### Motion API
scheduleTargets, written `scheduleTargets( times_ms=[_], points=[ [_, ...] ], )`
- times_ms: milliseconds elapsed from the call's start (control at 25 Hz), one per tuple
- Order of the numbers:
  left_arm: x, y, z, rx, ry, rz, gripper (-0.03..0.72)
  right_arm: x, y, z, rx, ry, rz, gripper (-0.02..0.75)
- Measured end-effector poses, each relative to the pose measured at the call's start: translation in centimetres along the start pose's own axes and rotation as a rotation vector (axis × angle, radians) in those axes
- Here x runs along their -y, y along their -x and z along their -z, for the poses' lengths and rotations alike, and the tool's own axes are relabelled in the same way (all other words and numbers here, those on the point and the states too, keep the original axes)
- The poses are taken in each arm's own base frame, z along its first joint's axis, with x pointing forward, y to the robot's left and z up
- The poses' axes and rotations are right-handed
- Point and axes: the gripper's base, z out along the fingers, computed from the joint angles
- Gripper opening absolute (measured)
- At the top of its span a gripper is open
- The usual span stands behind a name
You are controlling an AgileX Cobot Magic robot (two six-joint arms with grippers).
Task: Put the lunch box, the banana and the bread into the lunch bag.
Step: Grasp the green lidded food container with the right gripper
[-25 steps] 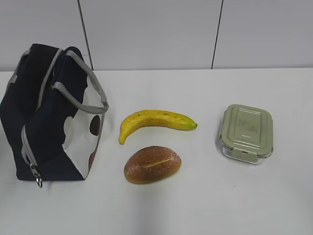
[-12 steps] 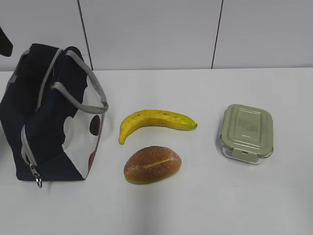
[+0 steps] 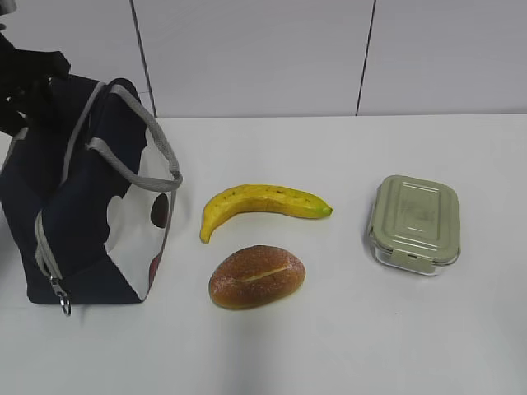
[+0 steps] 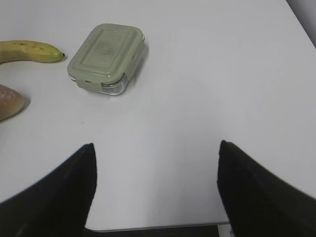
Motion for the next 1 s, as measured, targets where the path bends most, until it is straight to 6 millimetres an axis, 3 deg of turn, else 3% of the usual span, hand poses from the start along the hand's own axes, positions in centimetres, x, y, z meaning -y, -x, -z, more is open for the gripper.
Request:
scheduleTargets(
  times_ms=[240, 360, 1000],
  points=[
    [0.05, 0.21, -0.64, -0.002, -0.014, 0.011, 0.099, 0.00, 0.00, 0.00, 0.000, 0.000, 0.000, 0.563],
    [0.09, 0.22, -0.63, -0.002, -0.017, 0.013, 0.008, 0.00, 0.00, 0.00, 0.000, 0.000, 0.000, 0.563],
    [0.68, 0.05, -0.59, -0.023, -0.082, 0.050, -0.003, 0.00, 0.00, 0.00, 0.000, 0.000, 0.000, 0.563]
  ],
)
